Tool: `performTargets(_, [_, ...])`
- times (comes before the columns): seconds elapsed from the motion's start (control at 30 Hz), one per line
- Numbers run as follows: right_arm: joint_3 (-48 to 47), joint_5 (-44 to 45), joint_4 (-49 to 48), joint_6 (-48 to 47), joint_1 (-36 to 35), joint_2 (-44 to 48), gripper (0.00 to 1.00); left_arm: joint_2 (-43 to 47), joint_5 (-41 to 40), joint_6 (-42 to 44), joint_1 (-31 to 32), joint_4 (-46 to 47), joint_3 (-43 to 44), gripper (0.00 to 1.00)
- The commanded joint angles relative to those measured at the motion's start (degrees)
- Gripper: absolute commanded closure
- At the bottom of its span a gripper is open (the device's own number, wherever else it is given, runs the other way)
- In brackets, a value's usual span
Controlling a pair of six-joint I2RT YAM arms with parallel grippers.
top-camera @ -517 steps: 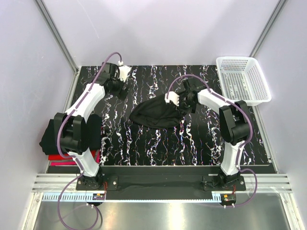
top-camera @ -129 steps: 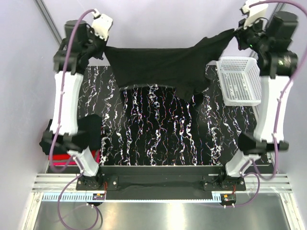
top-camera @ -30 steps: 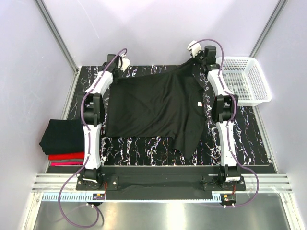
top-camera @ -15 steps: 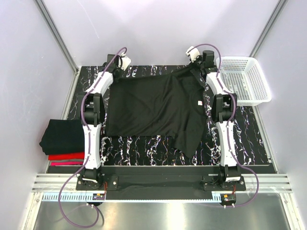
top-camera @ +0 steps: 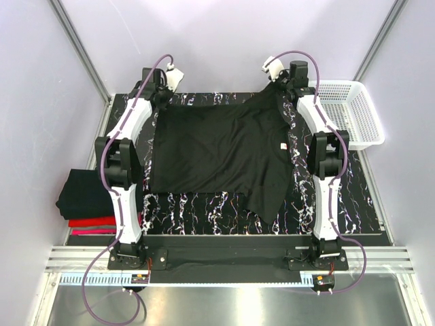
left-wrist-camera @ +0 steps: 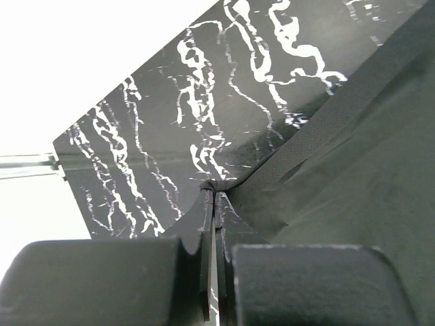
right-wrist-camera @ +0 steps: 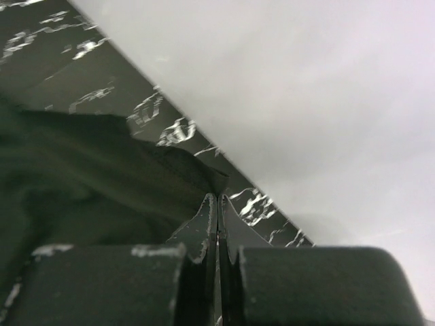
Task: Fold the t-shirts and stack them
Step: Fold the tshirt
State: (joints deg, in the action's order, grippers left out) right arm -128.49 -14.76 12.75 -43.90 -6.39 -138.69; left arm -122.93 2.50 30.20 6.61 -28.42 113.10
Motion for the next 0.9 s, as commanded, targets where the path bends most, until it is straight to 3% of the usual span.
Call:
performTargets(0.0, [4.55, -1.94, 2.71, -0.22, -0.99, 6.84, 1.00, 2.61, 3.56, -1.01, 0.42, -1.54, -1.12, 1.00])
performTargets(0.1, [12.70, -2.55, 2.72, -0.22, -1.25, 10.71, 1.00, 3.14, 3.12, -1.02, 0.33, -2.07, -2.27, 1.00])
performTargets(0.33, [21.77, -1.23, 2.45, -1.01, -1.25, 17.14, 1.00, 5.07, 2.33, -1.19, -0.63, -2.16, -5.96, 1.00])
performTargets(0.87, [29.17, 0.53, 3.85, -2.16, -0.46, 24.69, 1.00, 7.45, 0.49, -0.40, -2.74, -1.99, -8.77, 1.00])
